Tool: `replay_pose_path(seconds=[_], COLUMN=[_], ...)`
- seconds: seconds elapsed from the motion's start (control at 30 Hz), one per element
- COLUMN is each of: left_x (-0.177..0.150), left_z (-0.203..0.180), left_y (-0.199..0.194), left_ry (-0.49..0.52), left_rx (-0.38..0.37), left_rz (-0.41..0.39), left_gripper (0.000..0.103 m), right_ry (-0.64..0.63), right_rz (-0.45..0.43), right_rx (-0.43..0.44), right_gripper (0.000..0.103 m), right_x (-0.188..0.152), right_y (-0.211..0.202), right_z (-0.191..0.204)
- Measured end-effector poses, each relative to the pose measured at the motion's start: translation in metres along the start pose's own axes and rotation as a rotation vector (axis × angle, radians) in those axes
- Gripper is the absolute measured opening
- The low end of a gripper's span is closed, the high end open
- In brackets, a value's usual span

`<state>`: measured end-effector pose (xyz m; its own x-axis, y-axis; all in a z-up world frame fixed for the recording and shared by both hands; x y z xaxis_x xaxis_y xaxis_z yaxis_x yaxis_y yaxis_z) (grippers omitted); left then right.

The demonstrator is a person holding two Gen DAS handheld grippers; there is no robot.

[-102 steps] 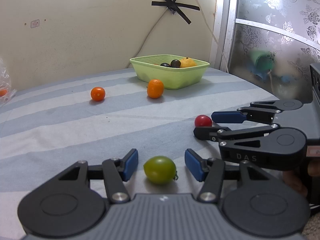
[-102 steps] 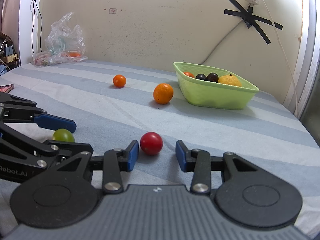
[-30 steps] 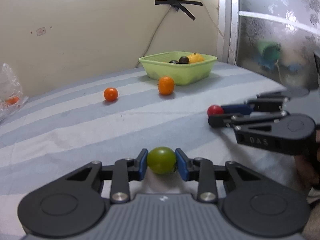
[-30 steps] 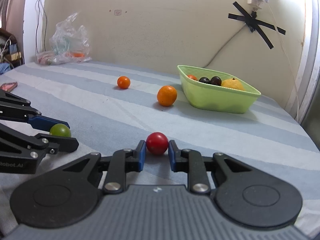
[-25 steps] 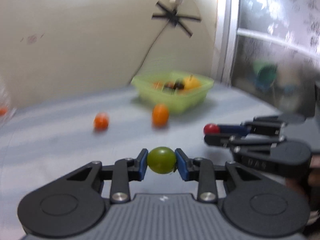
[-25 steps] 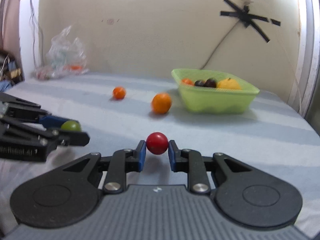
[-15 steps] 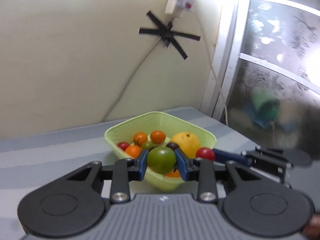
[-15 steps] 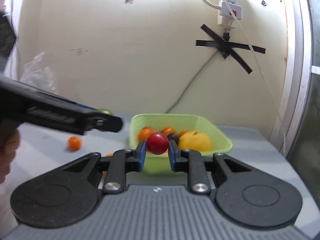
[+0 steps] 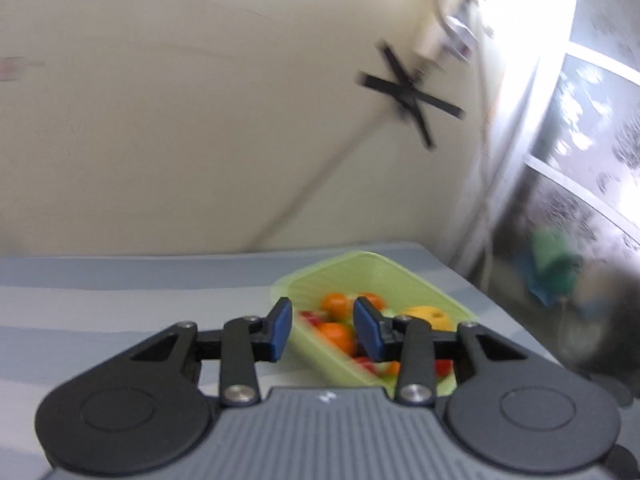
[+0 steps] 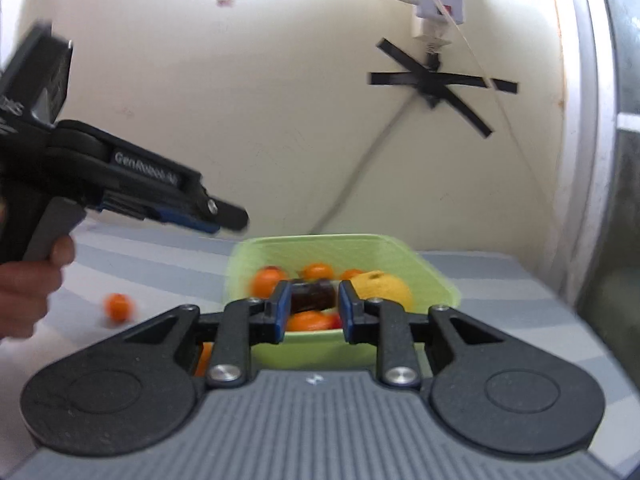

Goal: Organize fruits
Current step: 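Carry both fruits over the green bowl and open both grippers, then grasp the orange cherry tomato with the left gripper while the right grasps the tangerine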

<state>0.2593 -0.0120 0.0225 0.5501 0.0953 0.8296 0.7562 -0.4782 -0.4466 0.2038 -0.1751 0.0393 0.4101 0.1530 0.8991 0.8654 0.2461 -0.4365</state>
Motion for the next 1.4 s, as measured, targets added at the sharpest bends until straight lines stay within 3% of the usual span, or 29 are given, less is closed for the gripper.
replay_pose_path(seconds=[0.17, 0.2, 0.27, 0.43, 0.53, 0.6, 0.63, 0.67, 0.83, 1.0, 1.17, 1.4], left_x=[-0.032, -0.041, -0.055, -0.074, -0.085, -0.089, -0.089, -0.089, -0.095, -0.128, -0.158, -0.168], left_z=[0.043, 0.047, 0.047, 0.048, 0.053, 0.053, 0.05, 0.047, 0.017, -0.016, -0.039, -0.043], left_y=[-0.034, -0.034, -0.033, -0.023, -0.016, -0.015, -0.016, -0.018, -0.044, -0.077, -0.099, -0.099], left_ry=[-0.006, 0.002, 0.016, 0.05, 0.028, 0.021, 0.025, 0.022, 0.006, 0.013, 0.083, 0.119], left_rx=[0.16, 0.175, 0.183, 0.22, 0.259, 0.263, 0.263, 0.262, 0.192, 0.134, 0.132, 0.155], left_rz=[0.012, 0.025, 0.048, 0.087, 0.115, 0.116, 0.117, 0.114, 0.075, 0.081, 0.079, 0.073], left_gripper=[0.043, 0.044, 0.048, 0.05, 0.045, 0.029, 0.029, 0.029, 0.029, 0.029, 0.03, 0.031], right_ry=[0.036, 0.025, 0.013, 0.03, 0.022, -0.001, -0.007, -0.011, -0.005, -0.004, -0.022, -0.059], right_rz=[0.122, 0.145, 0.172, 0.214, 0.238, 0.259, 0.268, 0.274, 0.212, 0.194, 0.183, 0.207], right_rx=[0.176, 0.175, 0.162, 0.153, 0.147, 0.13, 0.123, 0.113, 0.14, 0.195, 0.216, 0.178], right_gripper=[0.029, 0.032, 0.051, 0.054, 0.054, 0.052, 0.037, 0.036, 0.035, 0.035, 0.036, 0.036], right_x=[-0.032, -0.038, -0.045, -0.039, -0.042, -0.047, -0.05, -0.052, -0.045, -0.06, -0.078, -0.09], right_y=[-0.014, -0.011, -0.003, 0.018, 0.027, 0.034, 0.036, 0.036, 0.006, -0.044, -0.08, -0.075], right_z=[0.048, 0.054, 0.061, 0.063, 0.068, 0.071, 0.071, 0.071, 0.071, 0.074, 0.081, 0.091])
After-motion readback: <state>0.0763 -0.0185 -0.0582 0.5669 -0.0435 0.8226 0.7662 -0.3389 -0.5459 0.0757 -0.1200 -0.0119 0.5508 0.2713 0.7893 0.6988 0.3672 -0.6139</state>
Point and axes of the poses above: each gripper's, at about its wrist camera, not at the fingertips, and y roughly the way its jaws point, z to its left, x to its top, the point moved 10 cm from there along y, roughly the way its jaws point, and after that the axes turned 6 degrees about -x, right-handed, at the moved point
